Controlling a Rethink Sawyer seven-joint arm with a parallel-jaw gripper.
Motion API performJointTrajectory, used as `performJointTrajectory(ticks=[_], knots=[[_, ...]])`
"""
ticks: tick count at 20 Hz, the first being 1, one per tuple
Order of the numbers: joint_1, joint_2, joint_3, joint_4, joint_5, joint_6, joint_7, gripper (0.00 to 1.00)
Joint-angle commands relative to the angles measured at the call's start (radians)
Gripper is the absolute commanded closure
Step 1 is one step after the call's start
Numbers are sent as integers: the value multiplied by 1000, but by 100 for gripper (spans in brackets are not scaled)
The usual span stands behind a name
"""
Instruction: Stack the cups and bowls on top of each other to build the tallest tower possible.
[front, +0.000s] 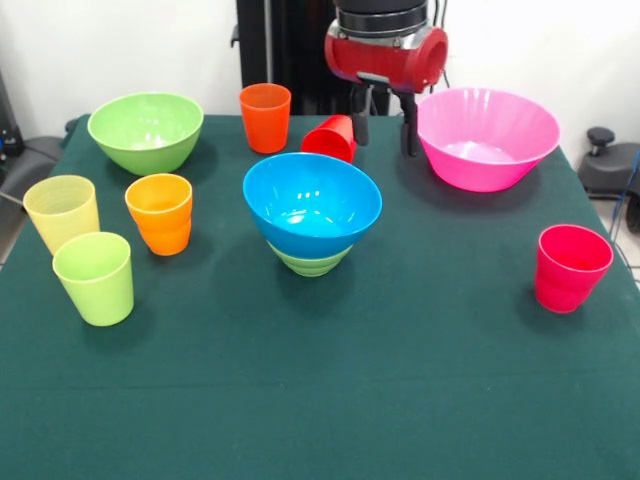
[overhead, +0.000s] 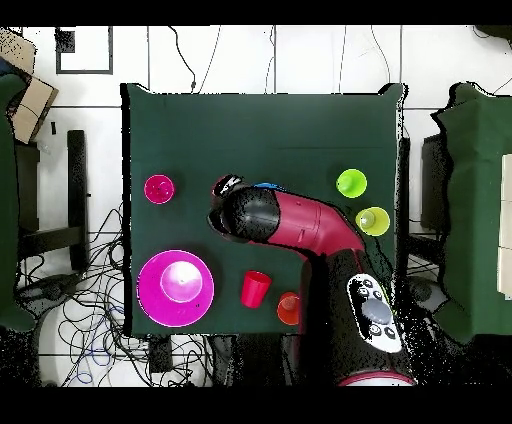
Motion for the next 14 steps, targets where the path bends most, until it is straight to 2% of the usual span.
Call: performJointTrajectory(ticks=[1, 7, 14], knots=[[31, 82, -46, -46, 44, 82, 173, 0], [40, 80, -34, 8, 39, 20, 125, 0], [70, 64, -45, 53, 29, -7, 129, 0]])
